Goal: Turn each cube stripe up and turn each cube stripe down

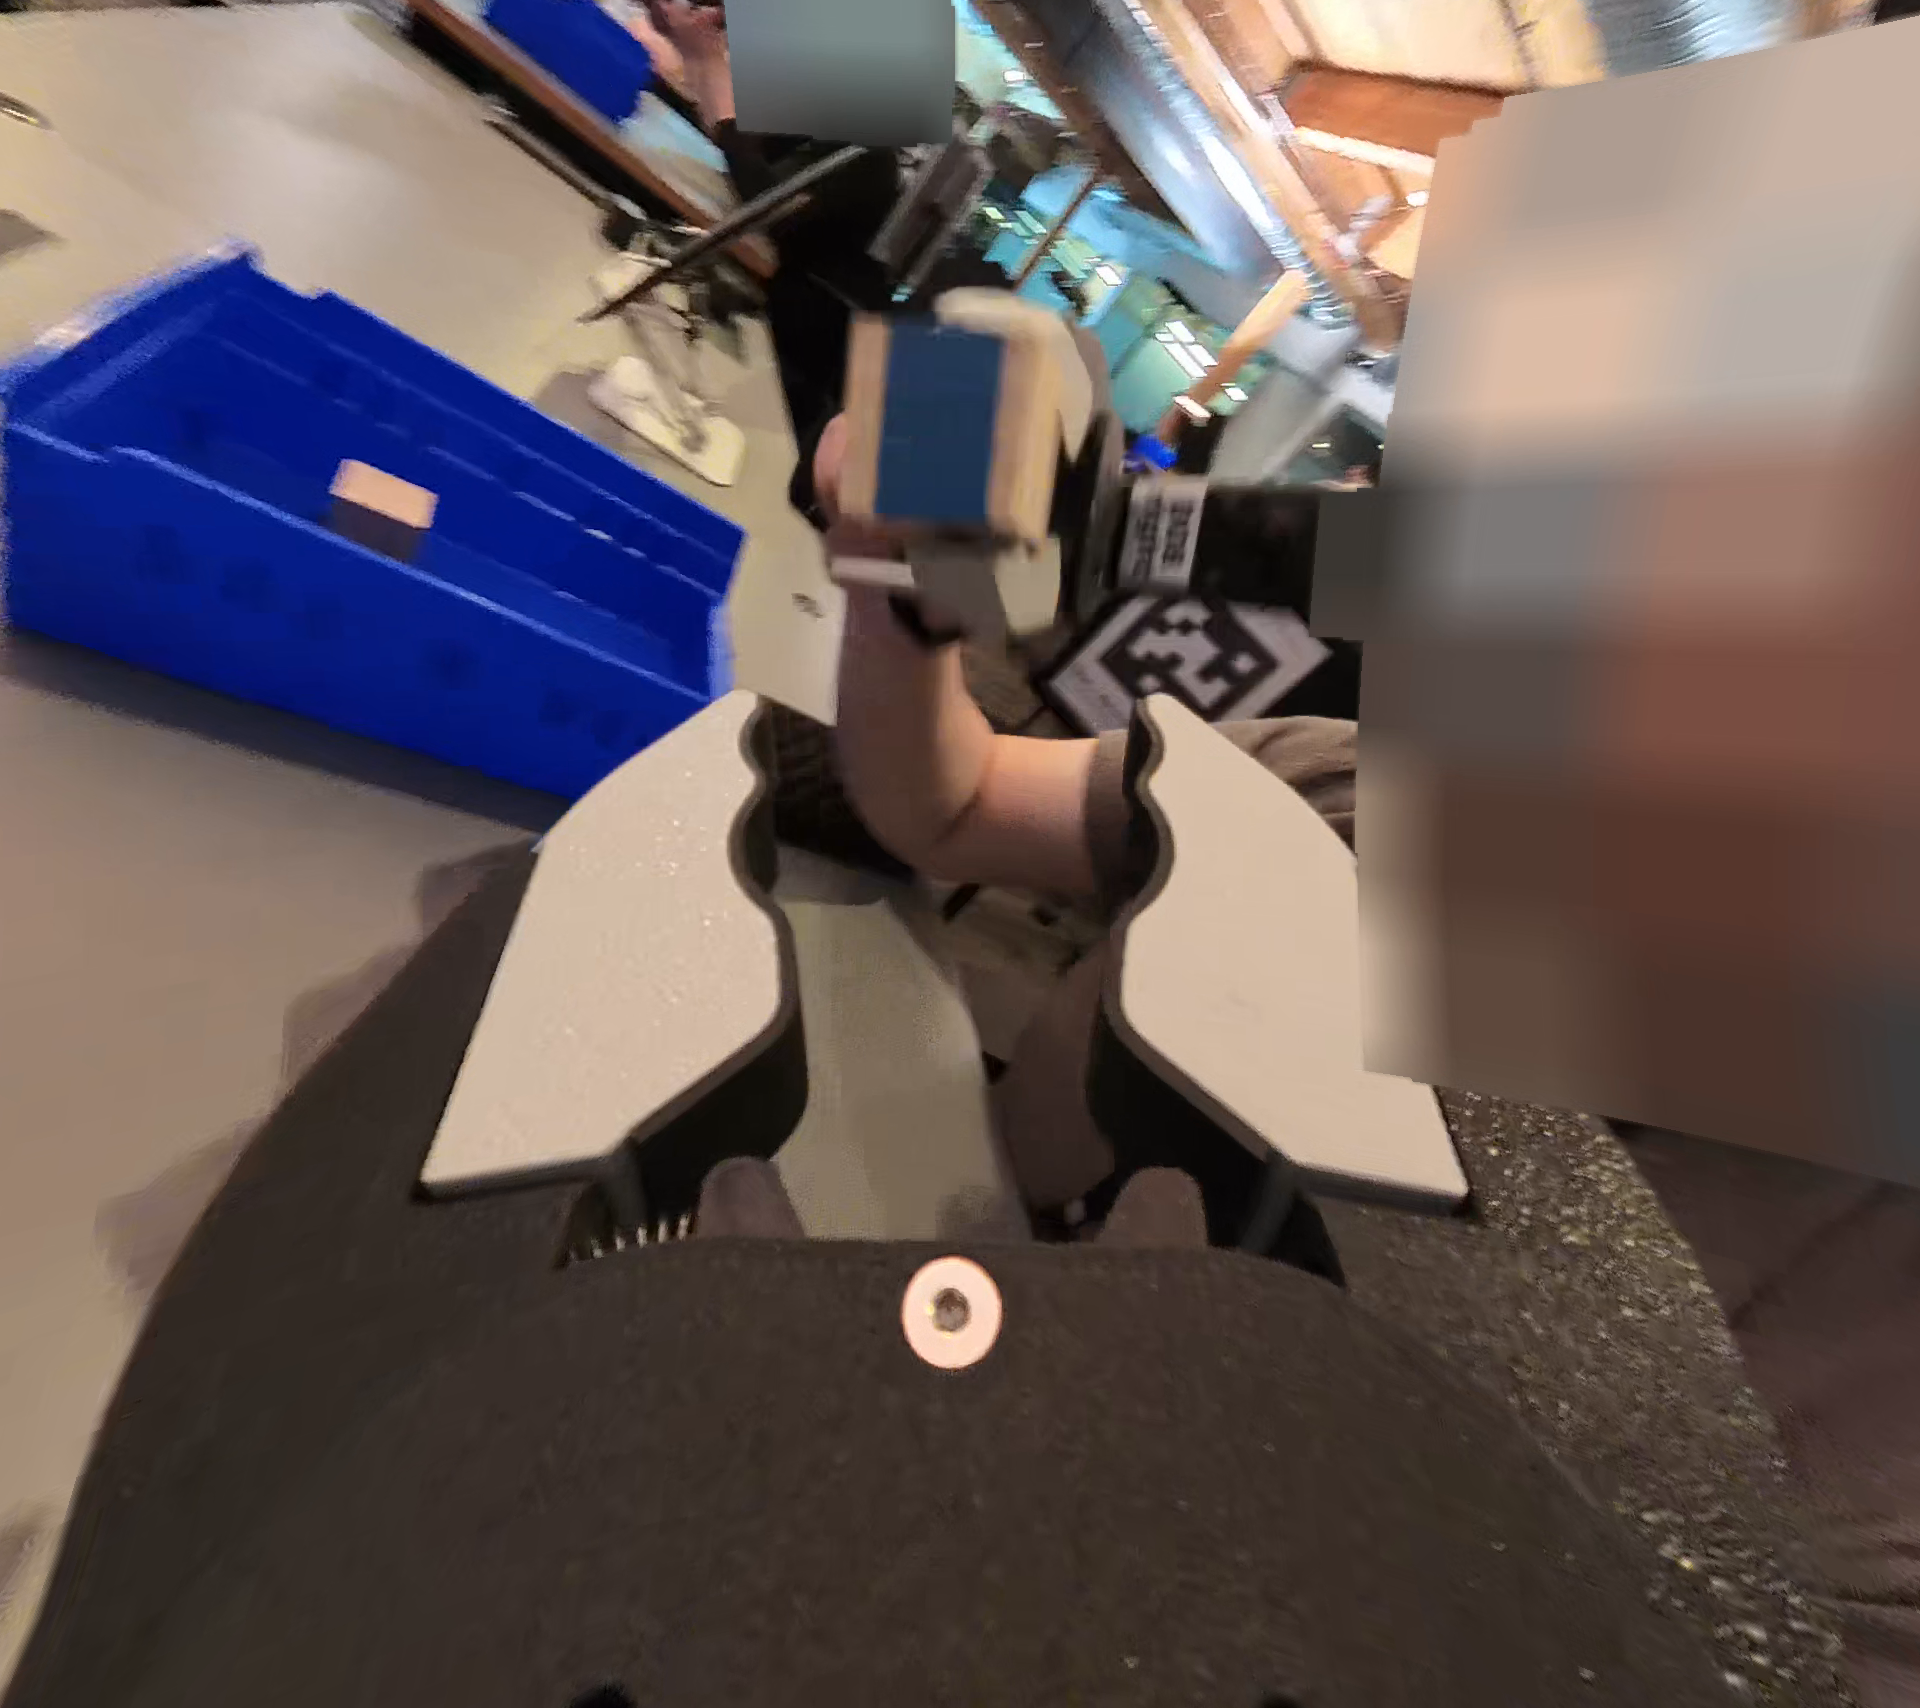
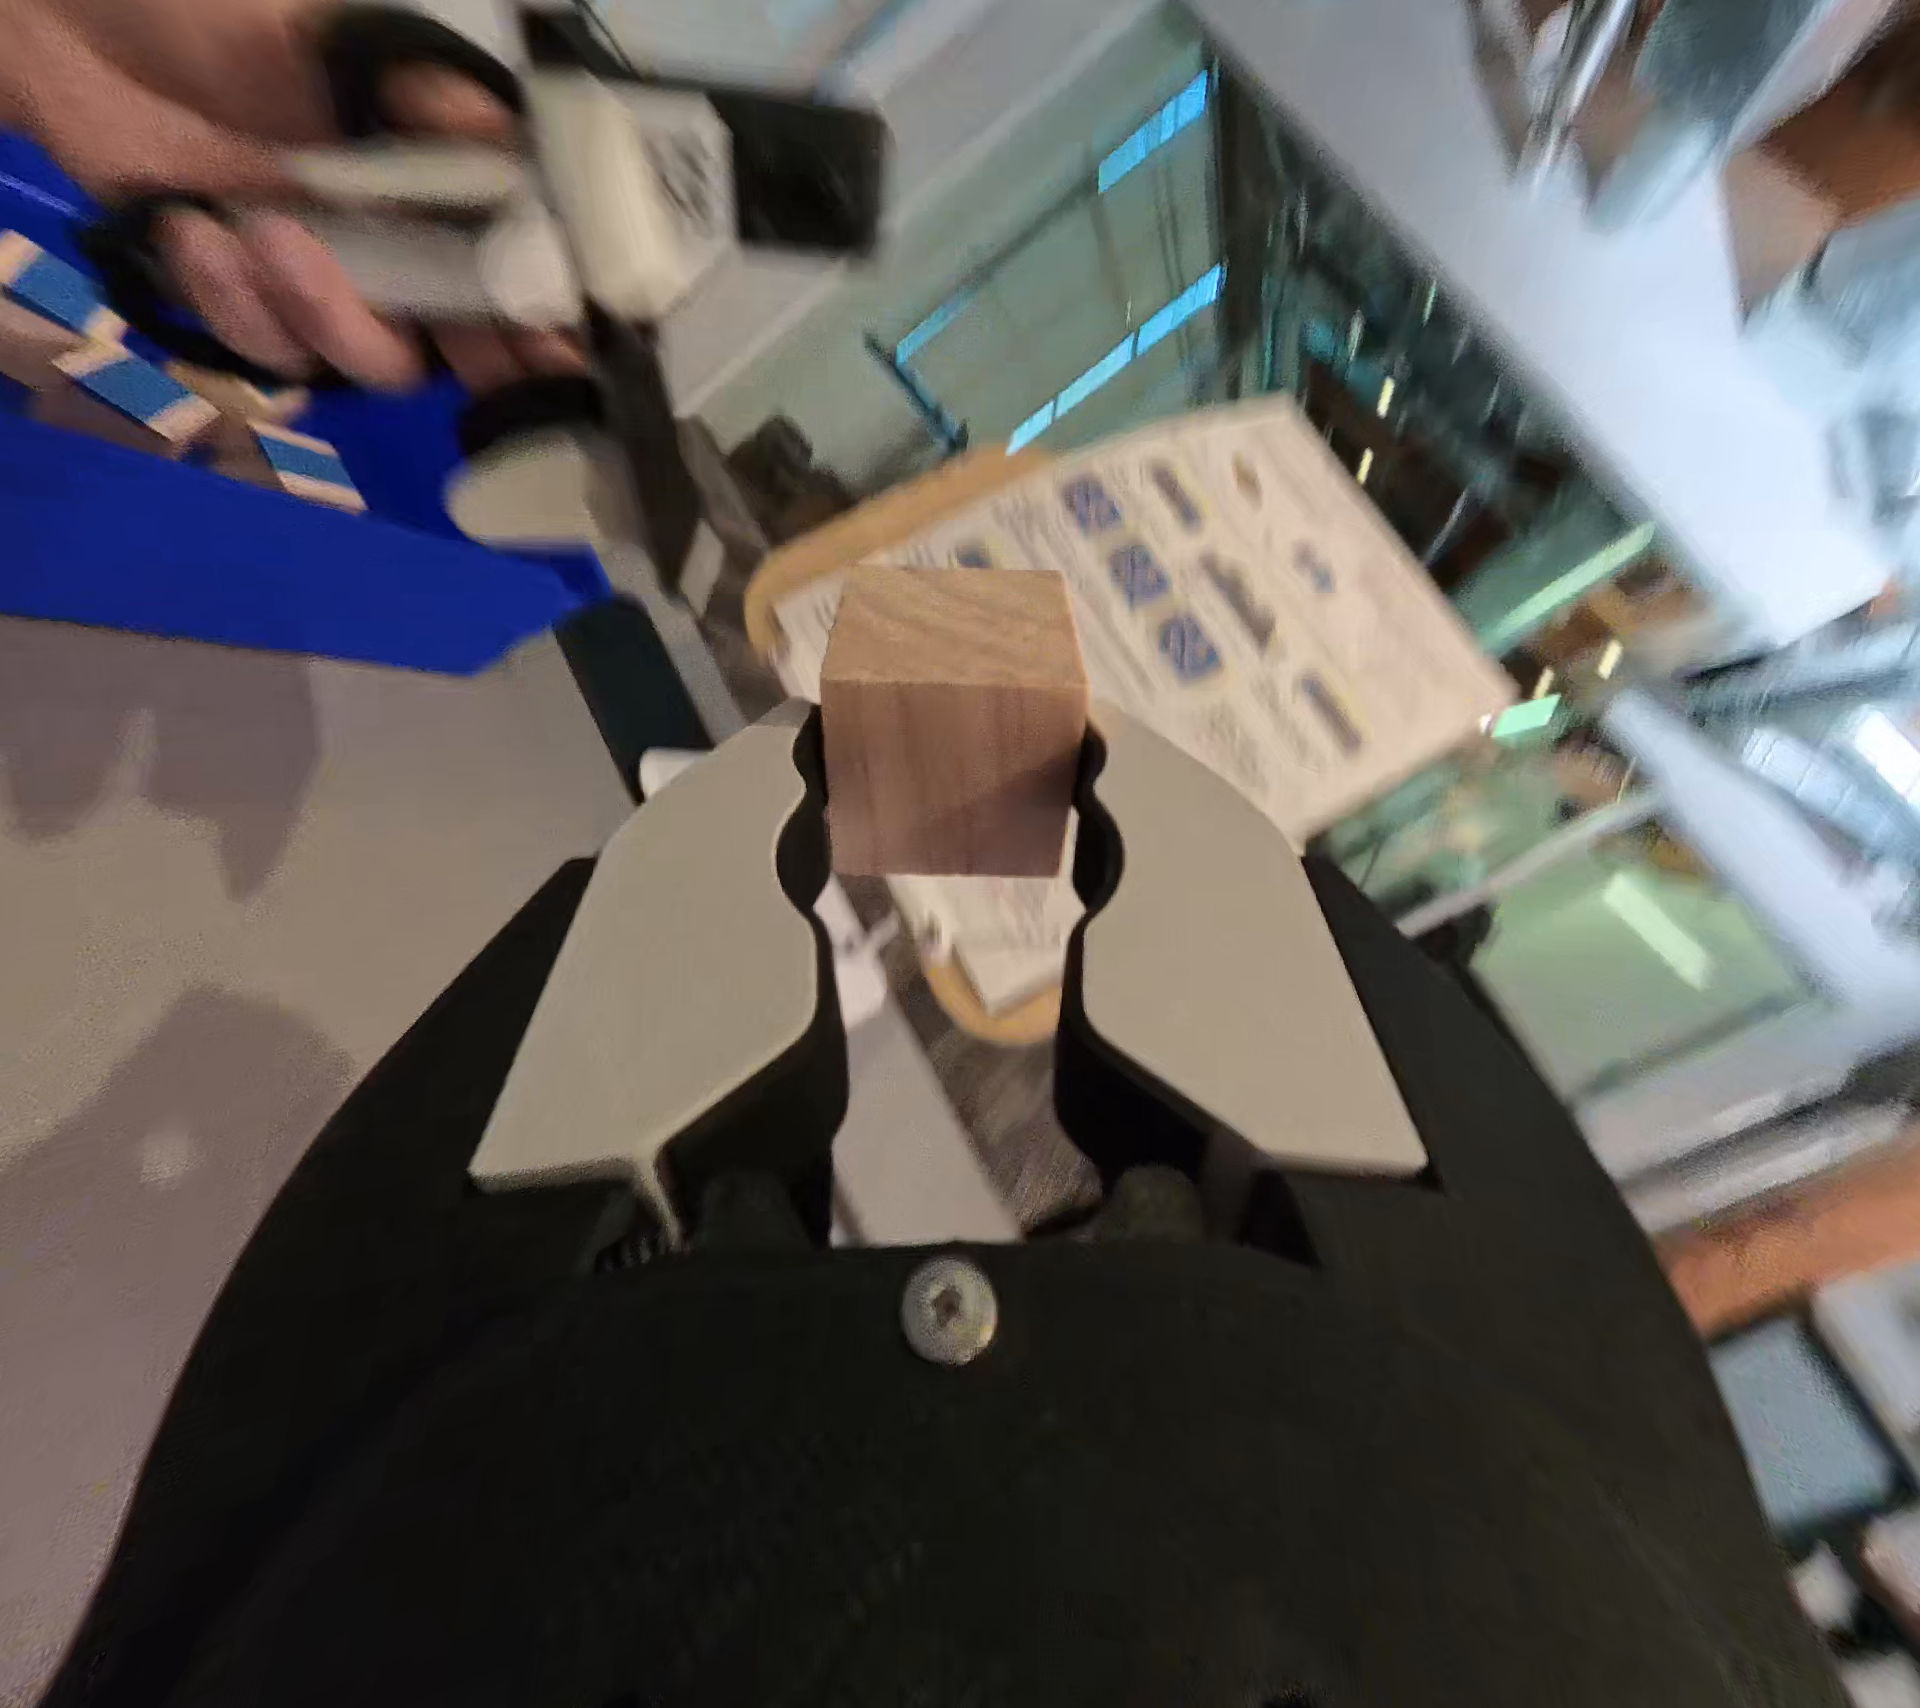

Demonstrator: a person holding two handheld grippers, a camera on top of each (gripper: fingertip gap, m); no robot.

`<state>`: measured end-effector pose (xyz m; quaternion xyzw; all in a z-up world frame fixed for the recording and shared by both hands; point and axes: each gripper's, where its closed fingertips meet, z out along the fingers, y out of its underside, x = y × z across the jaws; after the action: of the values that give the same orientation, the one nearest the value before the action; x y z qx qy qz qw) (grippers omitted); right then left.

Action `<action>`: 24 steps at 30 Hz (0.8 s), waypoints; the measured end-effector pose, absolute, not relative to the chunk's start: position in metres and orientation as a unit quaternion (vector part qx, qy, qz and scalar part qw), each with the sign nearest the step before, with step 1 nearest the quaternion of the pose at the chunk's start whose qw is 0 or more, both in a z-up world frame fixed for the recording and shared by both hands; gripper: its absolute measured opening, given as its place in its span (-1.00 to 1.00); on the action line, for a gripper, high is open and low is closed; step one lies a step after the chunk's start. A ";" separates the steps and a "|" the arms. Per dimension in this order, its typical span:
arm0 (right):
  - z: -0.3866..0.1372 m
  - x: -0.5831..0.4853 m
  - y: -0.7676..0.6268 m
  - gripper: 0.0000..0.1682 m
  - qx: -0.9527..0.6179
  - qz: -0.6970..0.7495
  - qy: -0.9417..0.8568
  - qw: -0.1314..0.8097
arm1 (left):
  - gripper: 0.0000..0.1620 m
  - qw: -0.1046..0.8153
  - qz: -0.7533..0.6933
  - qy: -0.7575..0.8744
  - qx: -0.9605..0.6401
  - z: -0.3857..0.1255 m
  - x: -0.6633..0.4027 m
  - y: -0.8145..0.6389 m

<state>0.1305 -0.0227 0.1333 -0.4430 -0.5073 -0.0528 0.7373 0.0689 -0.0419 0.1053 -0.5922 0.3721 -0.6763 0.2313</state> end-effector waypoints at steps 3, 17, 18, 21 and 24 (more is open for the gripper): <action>0.107 0.216 0.039 -0.47 -0.660 -0.013 -0.415 0.626 | -0.26 0.255 -0.666 0.369 -0.596 0.115 0.052 -0.041; -0.119 0.361 0.079 -0.46 -0.981 0.062 -0.116 0.145 | -0.34 0.308 -0.609 0.381 -0.623 0.128 0.013 -0.045; -0.123 0.361 0.079 -0.46 -0.982 0.059 -0.114 0.139 | -0.34 0.309 -0.607 0.381 -0.625 0.128 0.011 -0.045; -0.135 0.367 0.076 -0.46 -0.987 0.037 -0.110 0.113 | -0.34 0.313 -0.605 0.377 -0.628 0.129 0.006 -0.045; -0.143 0.369 0.077 -0.46 -0.989 0.030 -0.104 0.104 | -0.34 0.315 -0.598 0.383 -0.630 0.129 0.001 -0.047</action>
<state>0.3686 0.0773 -0.1432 -0.9886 -0.1040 0.0296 0.1045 0.0006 -0.0466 0.1294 -0.6296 0.3829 -0.5982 0.3149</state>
